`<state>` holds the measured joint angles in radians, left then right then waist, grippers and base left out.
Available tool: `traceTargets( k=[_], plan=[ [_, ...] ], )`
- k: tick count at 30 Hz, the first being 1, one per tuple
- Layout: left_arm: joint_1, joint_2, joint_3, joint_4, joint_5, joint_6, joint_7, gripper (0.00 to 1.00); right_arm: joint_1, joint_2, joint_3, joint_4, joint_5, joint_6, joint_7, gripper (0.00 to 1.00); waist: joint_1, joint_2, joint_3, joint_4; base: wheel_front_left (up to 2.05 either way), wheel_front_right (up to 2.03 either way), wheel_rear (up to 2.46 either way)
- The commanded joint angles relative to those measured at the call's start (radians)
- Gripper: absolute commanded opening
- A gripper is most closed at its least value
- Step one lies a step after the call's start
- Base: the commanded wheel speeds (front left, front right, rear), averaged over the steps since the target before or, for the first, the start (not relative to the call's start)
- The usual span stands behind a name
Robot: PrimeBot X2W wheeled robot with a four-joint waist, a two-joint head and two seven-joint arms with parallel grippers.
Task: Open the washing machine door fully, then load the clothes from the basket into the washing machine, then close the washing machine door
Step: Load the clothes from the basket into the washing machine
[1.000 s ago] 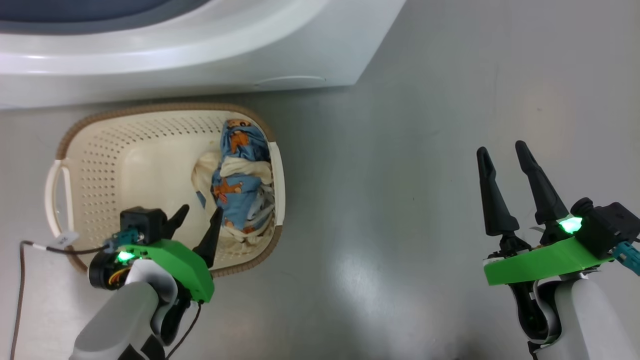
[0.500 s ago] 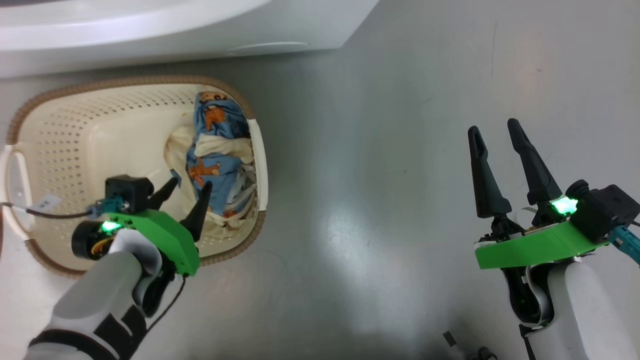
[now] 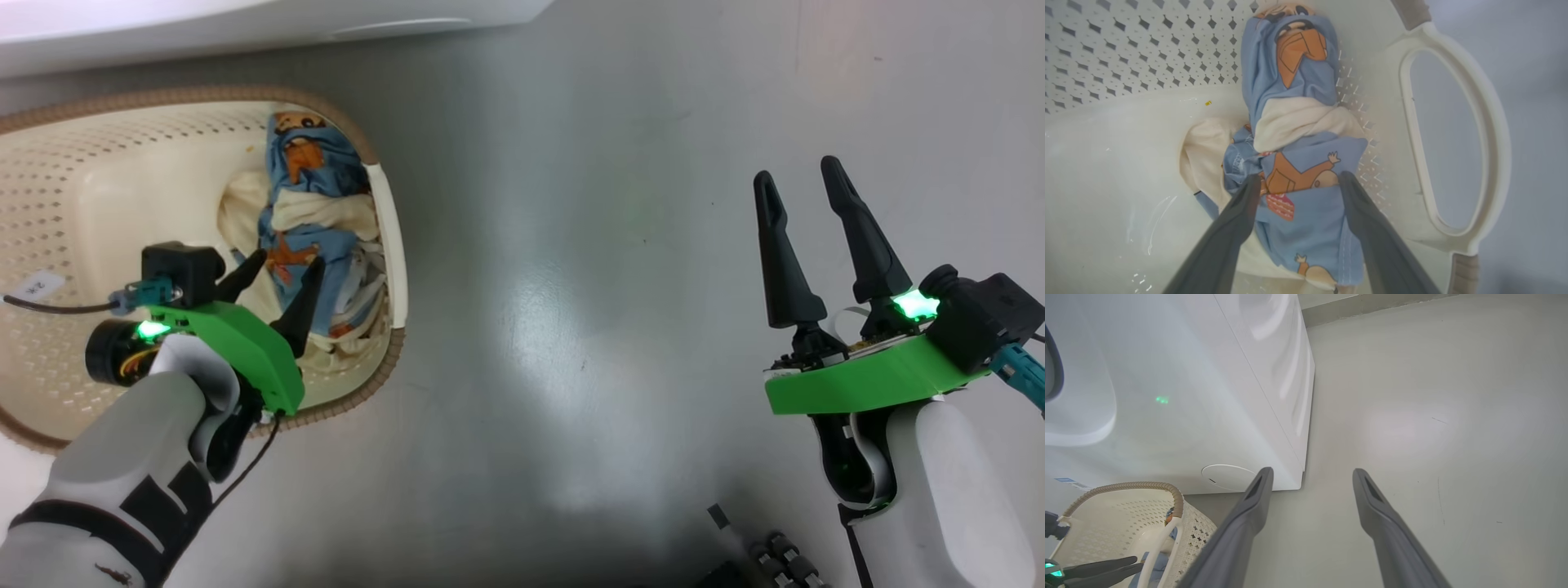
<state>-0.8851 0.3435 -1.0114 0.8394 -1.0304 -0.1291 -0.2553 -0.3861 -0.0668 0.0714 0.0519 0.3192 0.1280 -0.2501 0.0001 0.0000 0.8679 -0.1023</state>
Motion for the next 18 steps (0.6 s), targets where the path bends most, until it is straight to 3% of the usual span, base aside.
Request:
traceTargets(
  k=[1, 18],
  plan=[
    [-0.002, 0.041, 0.011, -0.011, -0.009, -0.002, -0.006, 1.00, 0.020, 0.009, 0.023, -0.022, -0.003, 0.003, -0.012, 1.00, -0.0001, 0.0000, 0.009, -0.008, 0.00, 0.00, 0.00],
    [-0.042, 0.078, -0.107, -0.051, -0.145, -0.002, -0.006, 1.00, 0.009, 0.015, 0.021, -0.029, -0.005, 0.003, -0.012, 1.00, -0.0001, 0.0000, 0.035, -0.023, 0.00, 0.00, 0.00]
  ],
)
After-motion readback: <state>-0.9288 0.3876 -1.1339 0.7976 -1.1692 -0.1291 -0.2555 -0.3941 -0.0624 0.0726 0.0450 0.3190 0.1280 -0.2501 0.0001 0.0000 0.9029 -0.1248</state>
